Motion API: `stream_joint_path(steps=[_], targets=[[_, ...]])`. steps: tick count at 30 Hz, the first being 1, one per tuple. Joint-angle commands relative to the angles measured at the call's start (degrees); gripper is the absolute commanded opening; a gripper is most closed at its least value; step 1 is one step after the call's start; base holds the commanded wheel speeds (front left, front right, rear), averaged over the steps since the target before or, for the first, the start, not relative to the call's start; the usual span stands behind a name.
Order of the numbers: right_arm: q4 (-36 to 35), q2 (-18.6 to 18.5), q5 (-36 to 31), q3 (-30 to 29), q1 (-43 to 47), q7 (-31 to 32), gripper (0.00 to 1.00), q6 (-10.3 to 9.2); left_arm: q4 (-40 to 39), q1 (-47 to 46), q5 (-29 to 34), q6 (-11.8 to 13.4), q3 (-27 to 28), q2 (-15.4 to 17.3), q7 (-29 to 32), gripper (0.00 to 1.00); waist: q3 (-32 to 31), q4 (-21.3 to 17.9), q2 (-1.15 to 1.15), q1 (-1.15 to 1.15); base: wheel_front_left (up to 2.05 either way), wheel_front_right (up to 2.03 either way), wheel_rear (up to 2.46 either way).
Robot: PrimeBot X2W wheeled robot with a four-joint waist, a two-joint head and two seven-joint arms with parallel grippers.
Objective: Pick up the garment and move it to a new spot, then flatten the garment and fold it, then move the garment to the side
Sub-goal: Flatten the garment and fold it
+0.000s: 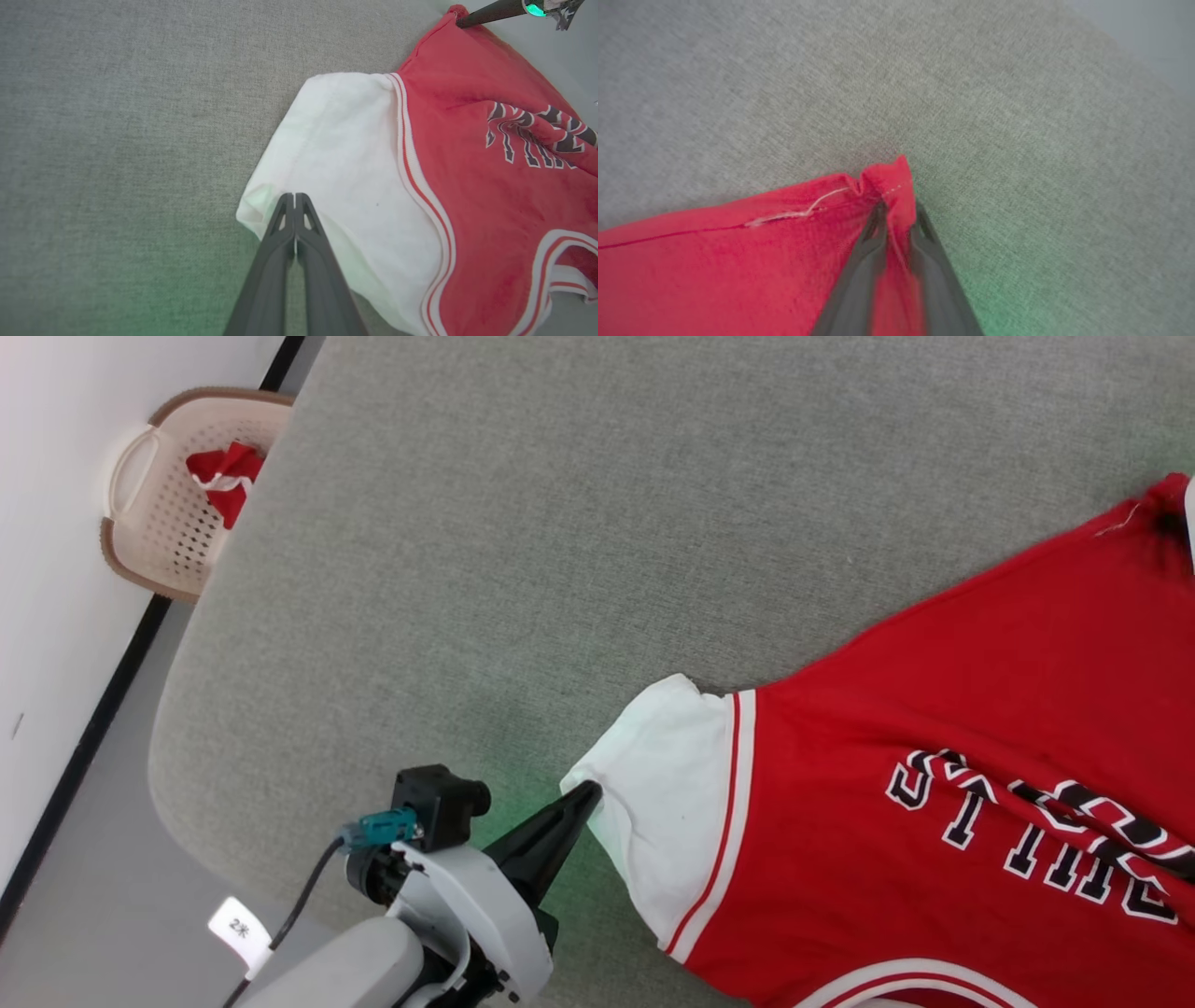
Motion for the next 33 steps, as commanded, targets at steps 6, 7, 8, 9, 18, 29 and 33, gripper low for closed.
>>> stream_joint_path(steps=[6, 7, 8, 9, 18, 29, 33], targets=[[3.3, 1.6, 0.0, 2.2, 1.4, -1.4, 0.0, -0.08, 0.1, -1.5, -0.5, -0.2, 0.6, 1.5, 1.2, 0.0, -1.4, -2.6, 0.0, 0.0, 0.0, 0.0, 0.0], [3.1, 1.8, 0.0, 2.4, 0.8, -1.6, 0.0, -0.08, -0.2, -1.9, -0.7, 0.1, 0.8, 2.1, 1.9, 0.0, -1.9, -3.3, 0.0, 0.0, 0.0, 0.0, 0.0], [2.8, 2.2, 0.1, 2.7, 0.1, -1.8, 0.0, -0.08, -0.9, -2.5, -1.1, 0.4, 1.1, 2.8, 2.9, 0.0, -2.4, -3.9, 0.0, 0.0, 0.0, 0.0, 0.0], [2.4, 2.5, 0.4, 2.7, -0.6, -2.2, 0.0, -0.08, -1.7, -3.2, -1.2, 0.8, 1.3, 3.5, 4.1, 0.0, -2.9, -4.6, 0.0, 0.0, 0.0, 0.0, 0.0], [-0.9, 3.0, 1.6, 4.4, -5.1, -8.7, 0.0, -0.07, -10.9, -13.5, -0.6, 4.9, 3.9, 12.1, 17.5, 0.0, -9.2, -10.7, 0.0, 0.0, 0.0, 0.0, 0.0], [-2.9, 4.1, -1.7, 6.5, -11.6, -21.3, 0.0, -0.07, -5.7, -34.0, 3.0, 1.0, 5.6, 15.8, 31.3, 0.0, -15.2, -17.9, 0.0, 0.0, 0.0, 0.0, 0.0], [-0.8, 5.6, -3.8, 6.0, -14.0, -26.0, 0.0, -0.07, 0.8, -41.4, 6.0, -1.2, 5.4, 14.4, 32.6, 0.0, -17.1, -20.2, 0.0, 0.0, 0.0, 0.0, 0.0]])
